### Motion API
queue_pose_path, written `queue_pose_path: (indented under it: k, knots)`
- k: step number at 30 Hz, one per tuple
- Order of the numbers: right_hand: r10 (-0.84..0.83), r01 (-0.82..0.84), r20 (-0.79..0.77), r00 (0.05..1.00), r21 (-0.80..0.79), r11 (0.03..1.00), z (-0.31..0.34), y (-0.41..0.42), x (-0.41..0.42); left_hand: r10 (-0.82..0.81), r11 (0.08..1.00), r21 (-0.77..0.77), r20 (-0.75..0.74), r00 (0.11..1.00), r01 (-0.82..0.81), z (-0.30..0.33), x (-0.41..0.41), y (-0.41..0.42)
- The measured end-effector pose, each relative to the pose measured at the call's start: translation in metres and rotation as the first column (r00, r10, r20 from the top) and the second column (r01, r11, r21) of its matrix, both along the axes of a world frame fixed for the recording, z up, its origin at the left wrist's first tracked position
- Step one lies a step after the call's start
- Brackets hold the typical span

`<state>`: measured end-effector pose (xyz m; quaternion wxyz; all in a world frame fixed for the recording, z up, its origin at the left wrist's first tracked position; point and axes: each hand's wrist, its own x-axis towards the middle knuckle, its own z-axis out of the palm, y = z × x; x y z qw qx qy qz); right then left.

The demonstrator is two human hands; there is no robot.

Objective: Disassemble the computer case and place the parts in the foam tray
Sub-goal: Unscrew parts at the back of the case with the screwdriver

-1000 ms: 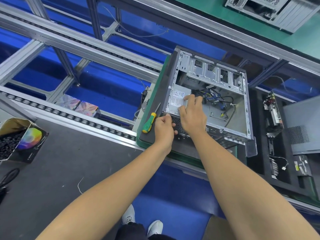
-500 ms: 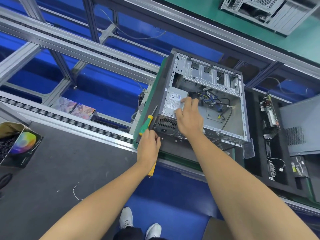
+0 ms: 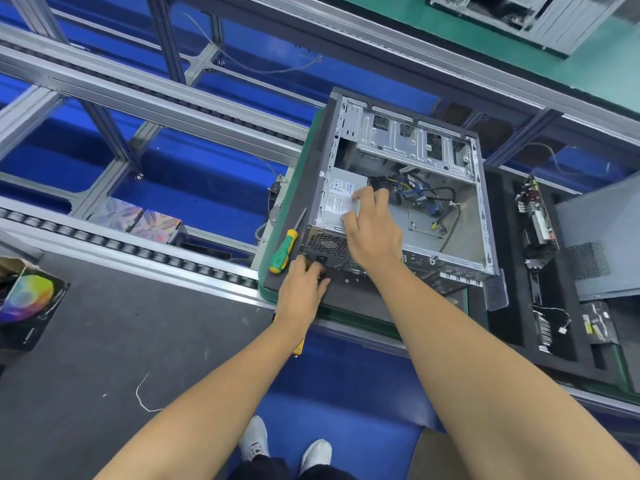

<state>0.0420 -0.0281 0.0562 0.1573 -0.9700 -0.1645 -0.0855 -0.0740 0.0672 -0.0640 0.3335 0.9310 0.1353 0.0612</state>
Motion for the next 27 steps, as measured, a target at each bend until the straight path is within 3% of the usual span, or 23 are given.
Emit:
queue_pose_path:
  k: [2,4,8,13,18,21,24,25,27]
  knots:
    - [-0.010,0.010,0.001,1.000,0.011,1.000,0.002,0.001,0.004,0.017,0.993,-0.115,0.002,1.000,-0.017,-0.002,0.000,0.005]
    - [-0.023,0.023,0.006,1.000,0.020,1.000,0.004,0.001,0.010,0.038,0.990,-0.137,-0.007,0.999,-0.038,-0.003,0.001,0.009]
    - [-0.017,0.017,0.003,1.000,0.037,0.999,0.003,0.001,0.020,-0.039,0.989,0.139,-0.044,0.998,0.045,-0.002,0.005,0.011]
    - [-0.020,0.020,-0.024,1.000,0.031,0.999,0.007,0.001,0.036,-0.108,0.964,0.234,-0.089,0.990,0.126,0.001,0.008,0.014]
    - [0.014,-0.012,-0.050,0.999,0.036,0.999,0.007,0.000,0.042,-0.155,0.958,0.216,-0.159,0.975,0.187,0.009,0.022,0.011]
    - [0.002,0.001,-0.011,1.000,0.202,0.979,0.007,-0.002,0.041,-0.179,0.983,0.024,-0.136,0.974,0.184,0.016,0.025,0.002]
    - [-0.040,-0.078,0.240,0.970,0.464,0.883,-0.002,-0.014,0.021,-0.104,0.974,-0.214,-0.125,0.987,0.076,0.021,0.028,-0.002]
    - [-0.027,-0.135,0.315,0.949,0.482,0.865,-0.008,-0.023,0.012,-0.073,0.955,-0.295,-0.134,0.988,0.031,0.022,0.029,-0.001]
    - [0.117,-0.257,0.370,0.922,0.357,0.898,-0.028,-0.047,-0.008,0.009,0.852,-0.513,-0.178,0.984,-0.100,0.026,0.032,-0.001]
